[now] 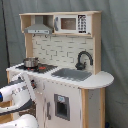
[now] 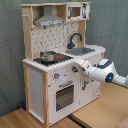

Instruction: Play with the kitchen

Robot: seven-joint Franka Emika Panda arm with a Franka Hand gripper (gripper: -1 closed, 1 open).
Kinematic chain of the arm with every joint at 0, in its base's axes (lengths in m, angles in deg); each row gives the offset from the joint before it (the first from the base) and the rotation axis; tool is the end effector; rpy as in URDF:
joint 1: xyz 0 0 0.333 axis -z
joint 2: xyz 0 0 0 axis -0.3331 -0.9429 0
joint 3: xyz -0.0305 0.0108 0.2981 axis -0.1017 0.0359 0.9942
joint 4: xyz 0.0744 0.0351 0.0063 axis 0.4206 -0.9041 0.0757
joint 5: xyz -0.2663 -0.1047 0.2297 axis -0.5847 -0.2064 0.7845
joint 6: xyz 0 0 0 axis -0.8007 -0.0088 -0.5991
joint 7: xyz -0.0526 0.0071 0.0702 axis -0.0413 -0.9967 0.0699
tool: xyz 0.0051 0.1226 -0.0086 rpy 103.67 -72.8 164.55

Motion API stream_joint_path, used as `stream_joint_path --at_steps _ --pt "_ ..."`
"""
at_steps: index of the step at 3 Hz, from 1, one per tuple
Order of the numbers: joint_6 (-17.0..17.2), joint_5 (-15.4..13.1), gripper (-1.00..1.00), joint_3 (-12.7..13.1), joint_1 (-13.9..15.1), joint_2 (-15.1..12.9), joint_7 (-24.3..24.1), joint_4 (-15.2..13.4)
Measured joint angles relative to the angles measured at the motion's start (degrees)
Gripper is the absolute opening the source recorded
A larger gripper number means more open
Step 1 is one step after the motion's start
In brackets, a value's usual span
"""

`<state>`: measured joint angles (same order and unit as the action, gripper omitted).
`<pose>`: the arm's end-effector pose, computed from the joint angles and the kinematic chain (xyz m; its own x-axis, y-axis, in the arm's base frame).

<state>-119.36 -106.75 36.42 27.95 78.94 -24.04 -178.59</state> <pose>0.3458 0.3488 0.3412 0.0491 0.9602 0.2750 0.0756 -0.2781 0.9576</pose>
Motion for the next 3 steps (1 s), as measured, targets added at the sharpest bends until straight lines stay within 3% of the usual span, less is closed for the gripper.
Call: stream_joint_path --at_steps 3 --pt "0.91 -0.04 -1.00 0.02 -0.20 0.13 20.63 0.23"
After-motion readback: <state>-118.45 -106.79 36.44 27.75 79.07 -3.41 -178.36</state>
